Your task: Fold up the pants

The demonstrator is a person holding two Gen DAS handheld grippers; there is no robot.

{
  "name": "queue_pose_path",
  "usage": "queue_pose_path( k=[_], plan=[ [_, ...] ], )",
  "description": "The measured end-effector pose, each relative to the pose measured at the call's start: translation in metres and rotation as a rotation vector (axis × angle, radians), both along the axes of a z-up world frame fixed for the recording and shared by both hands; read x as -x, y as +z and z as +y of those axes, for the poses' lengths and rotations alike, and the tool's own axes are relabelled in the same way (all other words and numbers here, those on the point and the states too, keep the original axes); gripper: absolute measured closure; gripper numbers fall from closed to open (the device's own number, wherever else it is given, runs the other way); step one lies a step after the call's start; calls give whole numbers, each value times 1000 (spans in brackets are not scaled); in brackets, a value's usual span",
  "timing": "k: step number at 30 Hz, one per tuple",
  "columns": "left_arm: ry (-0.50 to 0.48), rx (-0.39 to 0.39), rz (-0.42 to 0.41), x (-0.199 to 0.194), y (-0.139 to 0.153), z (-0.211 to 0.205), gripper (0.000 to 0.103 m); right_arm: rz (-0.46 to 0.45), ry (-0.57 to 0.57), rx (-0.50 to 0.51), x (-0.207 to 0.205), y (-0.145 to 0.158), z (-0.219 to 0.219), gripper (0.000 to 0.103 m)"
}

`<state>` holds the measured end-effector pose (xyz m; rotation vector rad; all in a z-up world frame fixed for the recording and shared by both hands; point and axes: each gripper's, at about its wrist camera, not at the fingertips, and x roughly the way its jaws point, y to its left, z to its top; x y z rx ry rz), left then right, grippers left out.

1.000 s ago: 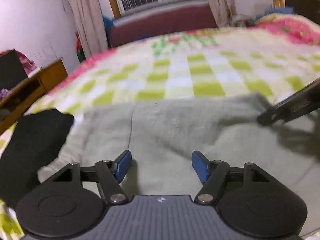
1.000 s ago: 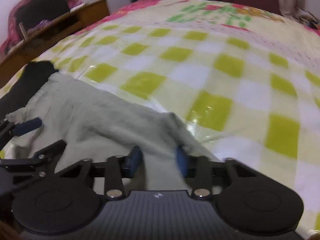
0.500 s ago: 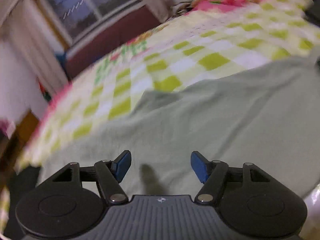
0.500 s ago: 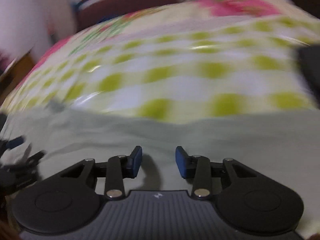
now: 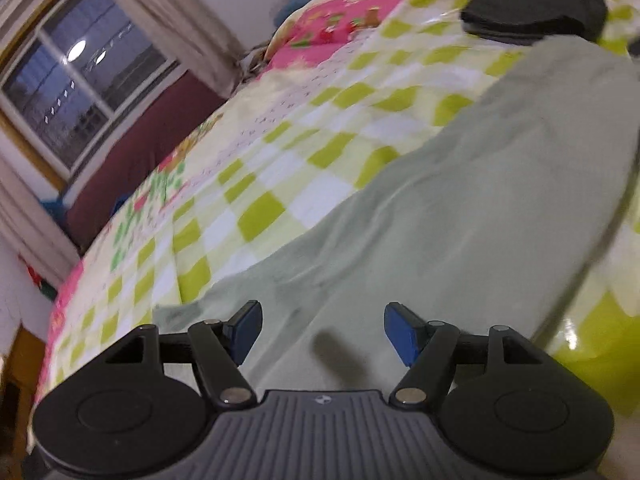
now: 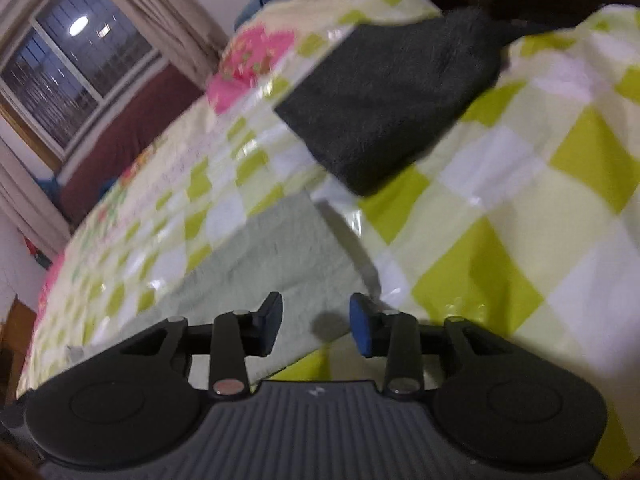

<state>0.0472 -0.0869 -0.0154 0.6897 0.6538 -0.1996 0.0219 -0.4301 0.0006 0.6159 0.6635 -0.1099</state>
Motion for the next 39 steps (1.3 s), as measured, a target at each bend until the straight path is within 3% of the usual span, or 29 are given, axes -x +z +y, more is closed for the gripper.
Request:
queue_pose_path(
  k=[2, 4, 6, 10, 12, 15, 19, 23, 29, 31, 33, 37, 39],
  plan=[
    [-5, -8, 3, 2, 1, -3, 22, -11, 0, -7, -1, 5, -4, 54],
    [-1, -7, 8, 1, 3, -2, 22, -9, 18, -114, 0, 3, -6, 54],
    [7, 0, 14, -2, 2, -2, 21, -22, 67, -202, 0, 0, -6, 54],
    [6, -4, 15, -3, -1, -2, 21, 7, 189, -266, -9, -16, 15, 53],
    [4, -4, 14, -3, -2, -2, 21, 46, 255, -224, -18, -21, 27, 55],
    [12, 18, 27, -5, -1, 1, 21, 160, 264, -114, -22, -23, 36, 61],
    [12, 78, 29, -8, -2, 5, 21, 200, 210, -98, -18, -18, 32, 62],
    [2, 112, 24, -8, -4, 9, 21, 169, 177, -71, -24, -18, 46, 53],
    [26, 134, 28, -7, -2, 15, 21, 94, 157, -249, -20, -11, 46, 51],
    [33, 133, 31, -8, -4, 14, 21, 128, 194, -316, -29, -16, 46, 50],
    [30, 119, 23, -7, -4, 11, 21, 185, 181, -313, -37, -28, 50, 48],
    [11, 113, 16, 1, -2, 11, 21, 169, 181, -451, -40, -36, 54, 48],
    [10, 112, 14, 3, -2, 12, 21, 173, 197, -457, -44, -33, 61, 48]
  ],
)
